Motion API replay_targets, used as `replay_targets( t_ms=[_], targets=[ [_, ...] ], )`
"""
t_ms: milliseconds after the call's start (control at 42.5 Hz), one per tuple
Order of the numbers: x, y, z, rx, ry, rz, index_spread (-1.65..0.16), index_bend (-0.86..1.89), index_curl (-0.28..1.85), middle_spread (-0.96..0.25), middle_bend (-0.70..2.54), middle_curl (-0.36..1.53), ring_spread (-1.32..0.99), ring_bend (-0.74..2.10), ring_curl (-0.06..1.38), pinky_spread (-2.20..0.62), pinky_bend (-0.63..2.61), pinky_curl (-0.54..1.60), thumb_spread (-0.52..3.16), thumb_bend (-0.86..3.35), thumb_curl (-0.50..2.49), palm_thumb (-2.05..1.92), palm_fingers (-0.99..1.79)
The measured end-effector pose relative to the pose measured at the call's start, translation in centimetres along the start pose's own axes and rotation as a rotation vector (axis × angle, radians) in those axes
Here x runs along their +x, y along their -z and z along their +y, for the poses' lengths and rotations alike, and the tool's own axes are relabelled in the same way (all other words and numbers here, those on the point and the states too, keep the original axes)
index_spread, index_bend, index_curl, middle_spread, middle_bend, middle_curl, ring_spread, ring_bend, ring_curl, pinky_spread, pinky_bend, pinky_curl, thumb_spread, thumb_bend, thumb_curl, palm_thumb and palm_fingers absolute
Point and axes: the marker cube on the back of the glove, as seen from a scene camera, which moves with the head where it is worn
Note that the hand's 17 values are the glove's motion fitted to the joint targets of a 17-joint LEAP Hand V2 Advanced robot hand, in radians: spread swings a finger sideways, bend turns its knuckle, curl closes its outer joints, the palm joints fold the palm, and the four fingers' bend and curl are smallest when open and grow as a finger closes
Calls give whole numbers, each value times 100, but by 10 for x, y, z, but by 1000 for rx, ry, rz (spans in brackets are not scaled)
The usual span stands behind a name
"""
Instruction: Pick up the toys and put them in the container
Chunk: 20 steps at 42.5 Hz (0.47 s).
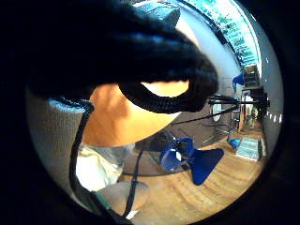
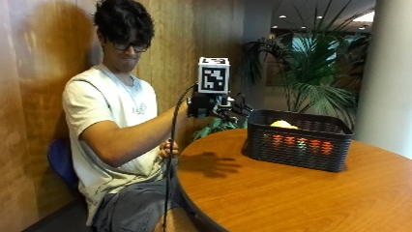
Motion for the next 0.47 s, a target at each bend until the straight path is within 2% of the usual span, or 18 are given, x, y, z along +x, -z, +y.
replay_targets(
  t_ms=[165, 471],
  targets=[
    [-2, -6, 2, -3, 33, -23, -33, 31, 51, 5, 15, 23, 7, 18, 35, 12, 99, 30, 138, -1, 38, 20, -6],
    [1, -8, 3, 7, -15, -51, -33, 31, 51, 5, 15, 23, 7, 19, 34, 11, 96, 30, 138, -1, 38, 20, -6]
  ],
)
